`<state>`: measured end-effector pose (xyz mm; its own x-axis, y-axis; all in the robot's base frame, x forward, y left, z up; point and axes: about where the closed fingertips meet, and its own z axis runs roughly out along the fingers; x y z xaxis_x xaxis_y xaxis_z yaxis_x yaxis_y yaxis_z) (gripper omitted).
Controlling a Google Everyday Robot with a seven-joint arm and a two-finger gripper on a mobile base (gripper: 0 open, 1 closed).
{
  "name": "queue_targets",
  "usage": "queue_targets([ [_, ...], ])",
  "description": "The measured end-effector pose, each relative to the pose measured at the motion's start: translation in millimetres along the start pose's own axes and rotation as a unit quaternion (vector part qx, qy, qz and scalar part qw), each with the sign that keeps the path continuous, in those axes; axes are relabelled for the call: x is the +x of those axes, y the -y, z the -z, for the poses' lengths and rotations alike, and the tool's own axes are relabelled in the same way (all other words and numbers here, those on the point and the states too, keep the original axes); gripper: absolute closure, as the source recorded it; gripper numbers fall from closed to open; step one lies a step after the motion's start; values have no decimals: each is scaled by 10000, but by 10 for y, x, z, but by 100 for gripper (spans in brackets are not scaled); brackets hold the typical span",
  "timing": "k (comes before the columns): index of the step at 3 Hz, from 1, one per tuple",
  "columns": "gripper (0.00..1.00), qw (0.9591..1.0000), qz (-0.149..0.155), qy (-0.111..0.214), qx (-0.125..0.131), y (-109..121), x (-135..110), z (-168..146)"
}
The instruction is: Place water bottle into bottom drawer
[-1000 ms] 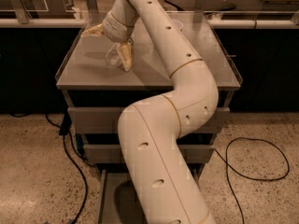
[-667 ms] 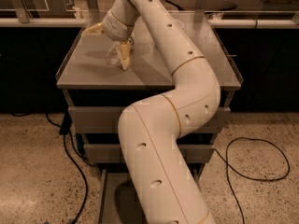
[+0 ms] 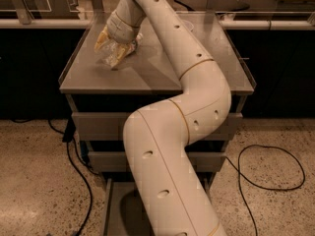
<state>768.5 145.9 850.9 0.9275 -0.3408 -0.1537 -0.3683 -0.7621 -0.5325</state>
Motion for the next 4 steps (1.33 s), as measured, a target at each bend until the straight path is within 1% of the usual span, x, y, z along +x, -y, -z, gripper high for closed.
queue_targets([
  [1, 87, 10000, 0, 0, 0, 0, 0, 0],
  [2, 100, 10000, 0, 0, 1, 0, 0, 0],
  [3, 100, 10000, 0, 0, 1, 0, 0, 0],
  [4, 80, 10000, 0, 0, 1, 0, 0, 0],
])
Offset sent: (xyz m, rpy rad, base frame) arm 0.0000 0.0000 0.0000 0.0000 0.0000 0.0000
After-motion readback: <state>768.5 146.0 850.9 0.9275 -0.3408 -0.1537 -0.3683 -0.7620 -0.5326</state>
